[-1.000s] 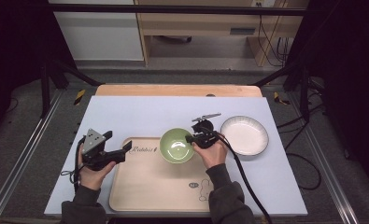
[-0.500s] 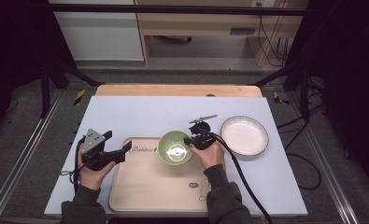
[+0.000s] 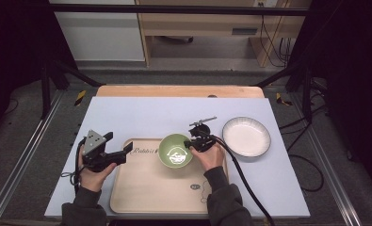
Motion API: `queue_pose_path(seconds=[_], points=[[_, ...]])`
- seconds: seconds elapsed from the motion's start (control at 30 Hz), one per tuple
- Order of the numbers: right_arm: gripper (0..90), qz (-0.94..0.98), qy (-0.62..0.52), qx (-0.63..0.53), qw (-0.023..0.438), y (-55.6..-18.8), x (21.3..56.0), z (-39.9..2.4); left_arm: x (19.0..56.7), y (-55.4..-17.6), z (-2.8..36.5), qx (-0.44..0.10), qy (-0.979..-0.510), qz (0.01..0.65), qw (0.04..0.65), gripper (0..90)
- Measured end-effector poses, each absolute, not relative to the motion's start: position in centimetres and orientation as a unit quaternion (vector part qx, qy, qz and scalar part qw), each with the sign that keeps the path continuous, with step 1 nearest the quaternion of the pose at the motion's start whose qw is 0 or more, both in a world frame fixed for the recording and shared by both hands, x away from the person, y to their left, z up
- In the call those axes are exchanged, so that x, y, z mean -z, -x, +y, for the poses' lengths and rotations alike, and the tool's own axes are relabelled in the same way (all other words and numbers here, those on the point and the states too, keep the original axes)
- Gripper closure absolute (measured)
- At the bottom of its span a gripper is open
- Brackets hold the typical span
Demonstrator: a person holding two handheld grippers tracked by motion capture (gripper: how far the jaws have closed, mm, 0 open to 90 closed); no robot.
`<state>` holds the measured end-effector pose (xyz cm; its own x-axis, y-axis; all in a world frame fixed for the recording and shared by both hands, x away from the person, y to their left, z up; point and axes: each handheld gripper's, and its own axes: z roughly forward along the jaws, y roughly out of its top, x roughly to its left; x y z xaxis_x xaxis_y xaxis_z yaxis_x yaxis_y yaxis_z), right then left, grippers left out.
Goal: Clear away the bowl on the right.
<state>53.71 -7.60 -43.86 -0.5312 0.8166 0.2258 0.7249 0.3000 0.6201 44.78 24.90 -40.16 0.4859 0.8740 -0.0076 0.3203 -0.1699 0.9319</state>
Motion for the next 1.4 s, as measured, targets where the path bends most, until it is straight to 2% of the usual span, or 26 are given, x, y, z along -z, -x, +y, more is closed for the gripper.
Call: queue_pose_path(seconds=[1.23,1.4], points=[[83.6,0.801,-0.483,-0.349,0.055,-54.3,44.9,-8.3,40.3,-44.8,24.8,-0.282,-0.711,0.421,0.486,15.7],[78.9,0.801,-0.476,-0.357,0.068,-54.1,44.5,-8.6,40.2,-44.8,24.9,-0.283,-0.710,0.423,0.487,15.7]])
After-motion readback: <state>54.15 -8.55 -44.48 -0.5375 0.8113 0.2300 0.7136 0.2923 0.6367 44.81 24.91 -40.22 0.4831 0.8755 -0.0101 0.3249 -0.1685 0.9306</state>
